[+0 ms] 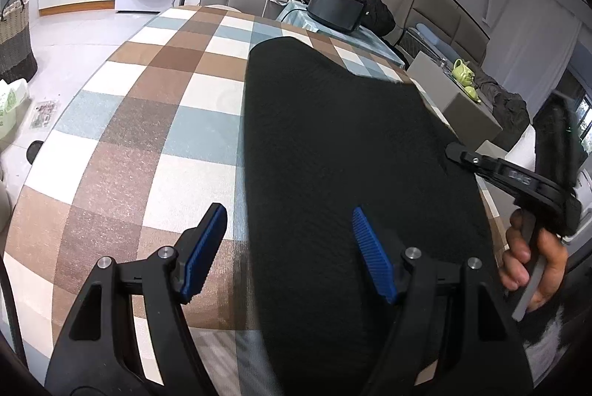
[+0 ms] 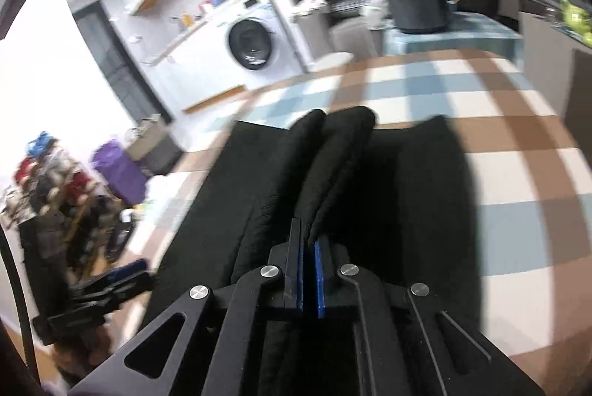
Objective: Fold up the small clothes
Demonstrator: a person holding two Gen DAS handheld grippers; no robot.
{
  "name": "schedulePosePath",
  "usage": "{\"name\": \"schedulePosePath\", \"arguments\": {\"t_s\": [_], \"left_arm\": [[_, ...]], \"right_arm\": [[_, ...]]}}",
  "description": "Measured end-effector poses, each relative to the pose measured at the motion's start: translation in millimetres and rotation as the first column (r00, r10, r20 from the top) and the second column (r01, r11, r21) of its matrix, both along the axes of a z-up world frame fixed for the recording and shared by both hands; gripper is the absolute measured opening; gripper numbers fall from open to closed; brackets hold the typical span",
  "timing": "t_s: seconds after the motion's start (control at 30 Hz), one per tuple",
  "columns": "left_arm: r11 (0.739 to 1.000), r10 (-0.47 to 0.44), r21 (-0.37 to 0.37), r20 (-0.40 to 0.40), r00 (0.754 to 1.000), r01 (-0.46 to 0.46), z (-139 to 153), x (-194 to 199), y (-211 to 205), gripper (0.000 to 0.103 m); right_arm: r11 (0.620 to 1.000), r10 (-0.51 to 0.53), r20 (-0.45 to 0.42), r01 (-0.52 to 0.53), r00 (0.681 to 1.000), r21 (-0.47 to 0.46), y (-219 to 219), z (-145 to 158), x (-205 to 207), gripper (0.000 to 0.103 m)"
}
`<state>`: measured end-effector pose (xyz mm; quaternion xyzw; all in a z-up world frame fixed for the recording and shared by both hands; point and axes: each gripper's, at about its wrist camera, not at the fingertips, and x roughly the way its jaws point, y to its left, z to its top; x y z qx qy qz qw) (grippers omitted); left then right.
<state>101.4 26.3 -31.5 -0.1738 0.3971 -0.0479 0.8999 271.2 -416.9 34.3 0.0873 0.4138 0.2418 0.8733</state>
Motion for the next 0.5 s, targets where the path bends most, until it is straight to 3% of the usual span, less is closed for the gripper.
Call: {"name": "schedulePosePath", "arguments": {"t_s": [0.07, 0.13, 0.17, 0.23, 0.27, 0.43, 0.5], "left_arm": [[1.000, -0.004, 0.003, -0.007, 1.000, 0.004, -2, 1, -1, 0.068], [1.000, -0.009, 0.010, -0.013, 1.000, 0.009, -3, 0, -4, 0.068], [1.000, -0.010, 0.013, -0.011, 1.000, 0.011, -3, -1, -5, 0.068], [1.000, -0.014, 0.012, -0.008, 1.000, 0.015, -3, -1, -7, 0.068], [1.000, -0.019, 0.013, -0.009, 1.000, 0.019, -4, -1, -8, 0.068], [0.999, -0.041, 0.025, -0.021, 0.999, 0.041, -6, 0, -16, 0.068], [0.999, -0.043, 0.026, -0.017, 0.999, 0.044, -6, 0, -17, 0.068]], "right_arm": [[0.996, -0.065, -0.071, 0.061, 0.995, -0.061, -10, -18, 15, 0.005], [0.994, -0.095, -0.123, 0.088, 0.988, -0.059, -20, -29, 21, 0.010], [0.993, -0.111, -0.128, 0.107, 0.985, -0.042, -27, -30, 19, 0.013], [0.991, -0.137, -0.085, 0.137, 0.987, -0.001, -38, -23, 5, 0.028], [0.990, -0.141, -0.069, 0.142, 0.988, 0.012, -41, -20, -1, 0.029], [0.994, 0.011, -0.114, 0.001, 0.993, 0.107, -24, -15, -12, 0.029], [0.995, 0.058, -0.148, -0.046, 0.987, 0.085, -5, -22, -9, 0.029]]}}
